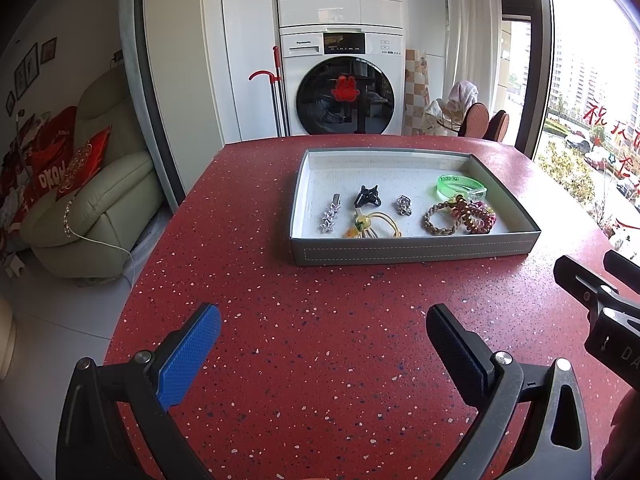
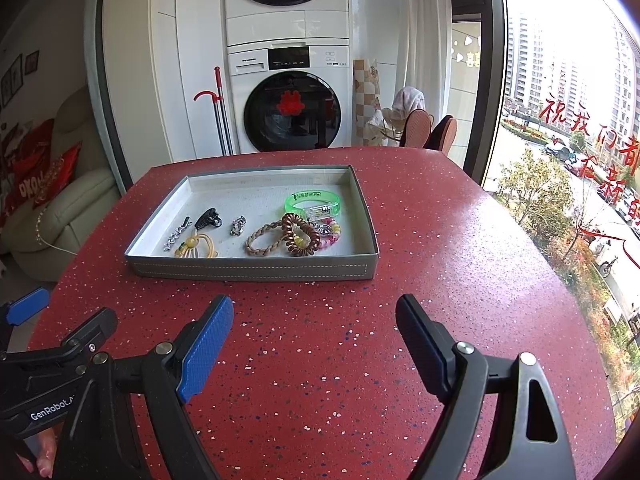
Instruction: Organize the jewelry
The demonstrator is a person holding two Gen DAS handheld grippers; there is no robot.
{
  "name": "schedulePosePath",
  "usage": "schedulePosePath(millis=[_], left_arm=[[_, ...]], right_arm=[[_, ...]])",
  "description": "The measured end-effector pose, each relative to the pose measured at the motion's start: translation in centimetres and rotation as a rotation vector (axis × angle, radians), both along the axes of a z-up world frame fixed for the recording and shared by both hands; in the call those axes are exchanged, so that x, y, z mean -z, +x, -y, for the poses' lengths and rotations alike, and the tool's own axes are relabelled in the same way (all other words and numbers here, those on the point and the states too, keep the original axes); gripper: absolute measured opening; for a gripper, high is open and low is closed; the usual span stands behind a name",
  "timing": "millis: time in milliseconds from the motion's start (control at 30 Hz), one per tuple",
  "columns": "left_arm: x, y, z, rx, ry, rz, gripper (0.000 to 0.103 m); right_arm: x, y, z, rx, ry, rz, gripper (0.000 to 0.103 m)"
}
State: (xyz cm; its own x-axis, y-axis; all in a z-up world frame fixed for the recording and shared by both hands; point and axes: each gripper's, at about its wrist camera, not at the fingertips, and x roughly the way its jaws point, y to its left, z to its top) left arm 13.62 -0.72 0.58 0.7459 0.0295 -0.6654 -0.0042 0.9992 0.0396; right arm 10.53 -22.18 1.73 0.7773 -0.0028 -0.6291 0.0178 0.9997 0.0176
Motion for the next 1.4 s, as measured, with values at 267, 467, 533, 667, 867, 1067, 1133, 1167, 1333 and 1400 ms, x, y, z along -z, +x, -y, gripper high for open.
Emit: schedulePosePath(millis=[267, 467, 533, 667, 867, 1067, 1133, 1167, 1333, 1400], left_arm=[[-0.01, -0.07, 0.04, -0.001, -0.002, 0.000, 0.103], [0.01, -0.07, 0.09, -0.004, -0.002, -0.001, 0.103], [0.01, -0.08, 0.07, -0.004, -0.004, -0.002, 0.103], [-0.01, -0.11, 0.04, -0.005, -0.002, -0.001, 0.103], [0.01, -0.10, 0.07, -0.005, -0.001, -0.001, 0.103], [-0.03, -0.12, 0.06, -0.005, 0.000, -0.002, 0.103], [-0.08, -0.15, 0.06, -0.006, 0.002, 0.000, 0.103], [-0.09, -0.18, 0.05, -0.006, 0.003, 0.000, 0.103], [-0.10, -0.22, 0.02, -0.007, 0.002, 0.000, 0.103], [-0.09, -0.23, 0.00, -0.008, 0.001, -0.002, 0.103]], right_arm=[[-0.01, 0.00, -0.04, 0.000, -0.002, 0.001, 0.086], [0.02, 0.01, -0.04, -0.001, -0.001, 0.001, 0.086], [0.00, 0.00, -0.07, 0.000, -0.001, 0.000, 0.086], [-0.04, -0.05, -0.13, 0.001, -0.002, 0.000, 0.086], [-0.05, -0.06, -0.09, 0.002, 0.001, 0.000, 0.086], [0.00, -0.13, -0.04, 0.003, -0.003, 0.002, 0.086], [0.00, -0.13, -0.03, 0.003, -0.002, 0.002, 0.086], [0.00, -0.13, -0.05, 0.003, -0.002, 0.002, 0.086], [0.10, -0.18, -0.05, 0.002, -0.003, 0.000, 0.086], [0.14, -0.24, -0.04, 0.001, -0.002, -0.001, 0.086]])
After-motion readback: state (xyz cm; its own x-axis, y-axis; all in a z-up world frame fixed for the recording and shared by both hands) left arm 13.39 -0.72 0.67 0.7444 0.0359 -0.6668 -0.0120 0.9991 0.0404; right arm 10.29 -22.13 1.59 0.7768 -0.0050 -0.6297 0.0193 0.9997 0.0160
